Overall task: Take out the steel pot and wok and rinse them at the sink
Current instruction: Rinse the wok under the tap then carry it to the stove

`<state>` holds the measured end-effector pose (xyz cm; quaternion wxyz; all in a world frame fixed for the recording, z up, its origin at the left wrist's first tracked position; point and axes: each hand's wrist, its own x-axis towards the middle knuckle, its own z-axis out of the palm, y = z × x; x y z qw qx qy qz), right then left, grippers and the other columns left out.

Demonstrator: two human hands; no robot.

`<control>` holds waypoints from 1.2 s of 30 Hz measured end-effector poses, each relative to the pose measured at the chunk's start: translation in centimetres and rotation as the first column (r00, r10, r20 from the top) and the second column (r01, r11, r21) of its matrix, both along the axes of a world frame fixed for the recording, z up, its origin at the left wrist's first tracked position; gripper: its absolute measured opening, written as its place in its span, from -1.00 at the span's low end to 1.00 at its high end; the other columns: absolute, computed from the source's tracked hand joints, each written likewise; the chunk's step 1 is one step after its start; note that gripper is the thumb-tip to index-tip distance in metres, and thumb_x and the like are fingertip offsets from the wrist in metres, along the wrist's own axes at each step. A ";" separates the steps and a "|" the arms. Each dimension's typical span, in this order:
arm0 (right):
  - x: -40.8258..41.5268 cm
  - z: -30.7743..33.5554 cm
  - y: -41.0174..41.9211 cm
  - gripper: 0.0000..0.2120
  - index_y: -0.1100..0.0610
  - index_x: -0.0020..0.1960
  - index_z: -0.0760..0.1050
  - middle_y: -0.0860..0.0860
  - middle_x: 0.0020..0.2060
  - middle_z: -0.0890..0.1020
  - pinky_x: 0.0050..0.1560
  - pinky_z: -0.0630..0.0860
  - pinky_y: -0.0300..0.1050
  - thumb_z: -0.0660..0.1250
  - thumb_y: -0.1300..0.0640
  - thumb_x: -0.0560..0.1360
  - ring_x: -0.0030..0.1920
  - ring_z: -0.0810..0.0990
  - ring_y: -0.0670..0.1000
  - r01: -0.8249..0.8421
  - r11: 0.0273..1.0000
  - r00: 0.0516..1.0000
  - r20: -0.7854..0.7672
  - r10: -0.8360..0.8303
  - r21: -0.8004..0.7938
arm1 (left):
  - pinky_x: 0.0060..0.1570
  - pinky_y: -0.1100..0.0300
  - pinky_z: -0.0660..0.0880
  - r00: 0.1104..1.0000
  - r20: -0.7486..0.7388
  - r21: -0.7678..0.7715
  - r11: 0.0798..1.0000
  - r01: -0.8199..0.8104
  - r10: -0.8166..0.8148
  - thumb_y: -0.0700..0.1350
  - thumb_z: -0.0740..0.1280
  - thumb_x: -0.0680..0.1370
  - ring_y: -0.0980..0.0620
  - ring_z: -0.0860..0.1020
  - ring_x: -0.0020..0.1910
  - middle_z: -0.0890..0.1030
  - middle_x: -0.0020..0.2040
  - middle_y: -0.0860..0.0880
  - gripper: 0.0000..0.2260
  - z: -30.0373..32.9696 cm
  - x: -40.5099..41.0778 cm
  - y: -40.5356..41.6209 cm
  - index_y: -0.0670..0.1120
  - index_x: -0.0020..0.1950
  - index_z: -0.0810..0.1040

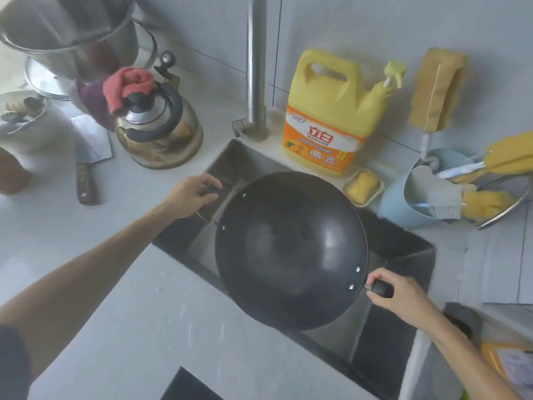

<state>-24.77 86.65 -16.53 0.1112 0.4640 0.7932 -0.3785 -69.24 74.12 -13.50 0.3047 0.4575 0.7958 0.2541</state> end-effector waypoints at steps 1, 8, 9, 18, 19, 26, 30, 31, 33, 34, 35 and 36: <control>-0.1 -0.8 0.1 -0.85 -0.14 -0.13 0.47 -0.11 -0.19 0.63 -0.08 0.54 -0.05 0.42 0.03 0.37 -0.18 0.61 0.01 -0.004 1.000 1.000 0.007 0.004 -0.003 | -0.33 0.41 0.30 1.000 -0.002 -0.020 1.000 0.006 -0.006 -0.25 0.35 0.51 0.17 0.37 -0.48 0.41 -0.49 0.10 -0.84 -1.3 -0.3 0.2 0.03 -0.08 0.52; -1.4 -2.7 1.0 -0.84 -0.16 -0.13 0.44 -0.23 -0.26 0.59 -0.27 0.47 -0.17 0.40 0.02 0.38 -0.34 0.52 -0.06 -0.056 0.998 0.995 0.083 0.054 0.020 | -0.34 0.41 0.39 0.991 0.048 -0.091 0.989 -0.119 0.124 -0.25 0.33 0.52 0.25 0.47 -0.48 0.50 -0.33 0.14 -0.85 -8.4 -1.1 1.2 -0.02 0.01 0.56; -1.5 -2.9 1.0 -0.84 -0.15 -0.12 0.43 -0.19 -0.27 0.60 -0.26 0.48 -0.14 0.40 0.01 0.38 -0.34 0.53 -0.06 -0.060 0.998 0.994 0.093 0.058 0.020 | -0.43 0.47 0.37 0.989 0.062 -0.102 0.986 -0.130 0.136 -0.25 0.33 0.52 0.25 0.49 -0.52 0.51 -0.32 0.10 -0.85 -8.9 -1.1 1.3 -0.01 0.00 0.55; -4.8 -6.4 0.7 -0.84 -0.18 -0.14 0.38 0.01 -0.36 0.55 -0.37 0.37 -0.10 0.35 0.02 0.40 -0.46 0.35 -0.01 -0.011 0.999 0.988 0.152 0.017 -0.038 | 0.02 0.19 0.36 0.977 0.053 -0.181 0.964 -0.193 0.206 -0.27 0.29 0.52 -0.12 0.50 0.21 0.59 0.10 -0.10 -0.85 -11.7 -3.3 3.5 -0.07 0.03 0.54; -5.1 -6.8 0.8 -0.85 -0.16 -0.13 0.39 0.00 -0.39 0.52 -0.39 0.34 -0.11 0.35 0.03 0.41 -0.48 0.32 -0.03 -0.004 0.999 0.987 0.161 0.010 -0.041 | 0.01 0.18 0.36 0.974 0.052 -0.190 0.960 -0.206 0.220 -0.27 0.28 0.53 -0.12 0.50 0.21 0.58 0.08 -0.11 -0.85 -12.0 -3.3 3.5 -0.05 0.01 0.52; -6.5 -10.8 1.5 -0.80 -0.15 -0.19 0.41 0.04 -0.28 0.58 -0.36 0.33 -0.19 0.38 0.12 0.40 -0.41 0.36 -0.05 0.059 0.991 0.984 0.175 -0.038 -0.120 | -0.48 0.50 0.39 0.957 0.046 -0.245 0.932 -0.267 0.286 -0.27 0.19 0.58 0.42 0.50 -0.46 0.50 0.12 -0.09 -0.81 -14.6 -2.8 4.2 0.01 0.05 0.45; -6.5 -13.0 2.5 -0.77 -0.17 -0.22 0.41 0.00 -0.30 0.59 -0.31 0.39 -0.14 0.41 0.12 0.35 -0.35 0.45 0.01 0.073 0.988 0.987 0.153 -0.052 -0.134 | -0.48 0.58 0.37 0.946 0.024 -0.235 0.922 -0.308 0.322 -0.24 0.20 0.58 0.04 0.54 -0.10 0.48 0.29 -0.12 -0.83 -16.1 -2.8 4.1 -0.06 0.12 0.48; -6.6 -13.4 2.8 -0.78 -0.16 -0.22 0.42 0.00 -0.29 0.60 -0.30 0.40 -0.14 0.41 0.12 0.34 -0.34 0.46 0.01 0.070 0.989 0.987 0.152 -0.049 -0.134 | -0.47 0.58 0.37 0.946 0.013 -0.232 0.921 -0.312 0.323 -0.24 0.20 0.58 -0.03 0.49 -0.06 0.48 0.30 -0.12 -0.82 -16.2 -2.7 4.2 -0.09 0.15 0.48; -6.8 -13.6 3.0 -0.79 -0.14 -0.22 0.42 -0.03 -0.31 0.59 -0.30 0.40 -0.14 0.41 0.12 0.33 -0.35 0.43 -0.02 0.059 0.990 0.989 0.144 -0.040 -0.130 | -0.47 0.56 0.38 0.948 0.021 -0.251 0.919 -0.304 0.319 -0.24 0.20 0.57 -0.04 0.46 -0.08 0.49 0.29 -0.14 -0.79 -15.9 -2.8 4.6 -0.09 0.18 0.48; -6.7 -13.7 3.0 -0.79 -0.13 -0.21 0.41 -0.04 -0.32 0.59 -0.30 0.40 -0.14 0.40 0.12 0.33 -0.36 0.42 -0.03 0.063 0.991 0.989 0.137 -0.046 -0.120 | -0.48 0.53 0.39 0.951 0.035 -0.267 0.920 -0.288 0.308 -0.24 0.20 0.57 -0.03 0.47 -0.09 0.49 0.28 -0.14 -0.76 -15.5 -2.7 4.7 -0.07 0.21 0.47; -6.7 -13.6 2.9 -0.80 -0.12 -0.21 0.41 -0.04 -0.32 0.59 -0.30 0.41 -0.14 0.40 0.12 0.33 -0.36 0.41 -0.03 0.065 0.992 0.990 0.130 -0.051 -0.108 | -0.47 0.48 0.42 0.954 0.058 -0.284 0.921 -0.267 0.294 -0.23 0.21 0.56 -0.03 0.48 -0.07 0.48 0.29 -0.13 -0.73 -14.8 -2.5 4.8 -0.05 0.24 0.46; -6.7 -13.5 2.7 -0.80 -0.12 -0.21 0.41 -0.04 -0.32 0.59 -0.30 0.41 -0.15 0.40 0.12 0.34 -0.36 0.41 -0.04 0.071 0.992 0.991 0.122 -0.058 -0.104 | -0.38 0.43 0.45 0.959 0.076 -0.291 0.926 -0.240 0.272 -0.21 0.22 0.55 -0.03 0.50 -0.03 0.47 0.31 -0.12 -0.69 -14.0 -2.3 4.8 -0.03 0.28 0.45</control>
